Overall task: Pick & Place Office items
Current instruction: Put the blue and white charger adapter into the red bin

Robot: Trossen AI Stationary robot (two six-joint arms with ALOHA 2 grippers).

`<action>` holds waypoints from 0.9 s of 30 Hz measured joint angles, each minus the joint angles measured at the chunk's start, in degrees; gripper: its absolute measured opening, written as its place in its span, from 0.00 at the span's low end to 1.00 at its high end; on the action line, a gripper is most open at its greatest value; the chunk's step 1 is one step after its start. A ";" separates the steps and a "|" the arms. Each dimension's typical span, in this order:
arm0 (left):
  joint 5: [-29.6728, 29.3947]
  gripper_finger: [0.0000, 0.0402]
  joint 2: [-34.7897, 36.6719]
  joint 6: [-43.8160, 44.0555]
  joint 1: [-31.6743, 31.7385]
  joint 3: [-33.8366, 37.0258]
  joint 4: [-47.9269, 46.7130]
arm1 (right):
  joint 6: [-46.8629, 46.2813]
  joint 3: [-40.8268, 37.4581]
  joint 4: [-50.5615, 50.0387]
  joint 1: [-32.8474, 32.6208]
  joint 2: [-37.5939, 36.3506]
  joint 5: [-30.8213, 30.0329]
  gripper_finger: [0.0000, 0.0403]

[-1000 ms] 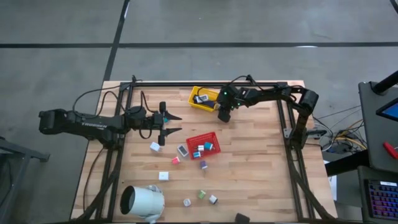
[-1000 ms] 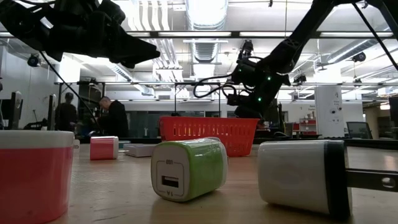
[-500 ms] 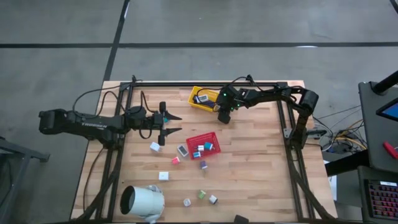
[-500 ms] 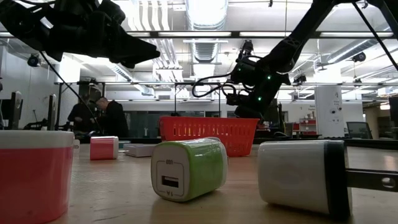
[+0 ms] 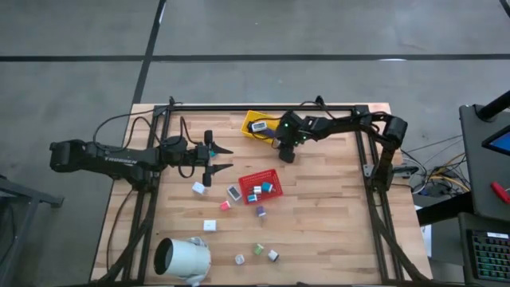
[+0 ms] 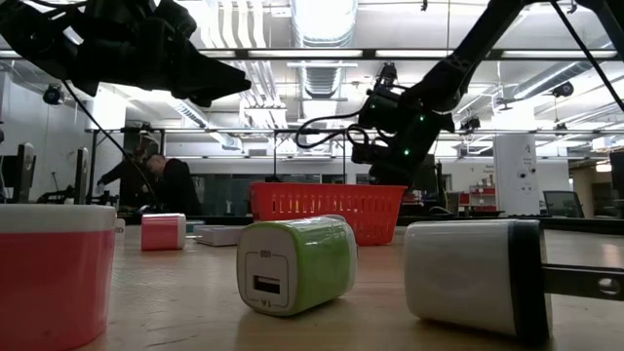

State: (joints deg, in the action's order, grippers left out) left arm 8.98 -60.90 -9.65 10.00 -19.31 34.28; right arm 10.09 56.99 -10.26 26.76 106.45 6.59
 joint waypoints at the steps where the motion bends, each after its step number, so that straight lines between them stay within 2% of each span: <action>1: 0.01 0.51 0.00 0.00 0.00 0.00 0.00 | 0.02 0.00 -0.02 -0.42 0.00 0.00 0.31; 20: 0.01 0.51 0.00 0.00 0.00 0.00 0.00 | 2.67 -0.09 0.22 -4.41 0.07 2.86 0.31; 27: 0.00 0.51 0.00 -0.02 0.00 -0.02 0.00 | 4.03 -0.33 4.91 -5.35 0.33 2.41 0.31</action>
State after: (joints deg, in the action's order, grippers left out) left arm 8.98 -60.90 -9.67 10.00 -19.33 34.28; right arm 14.12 56.66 -5.35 21.41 106.78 9.00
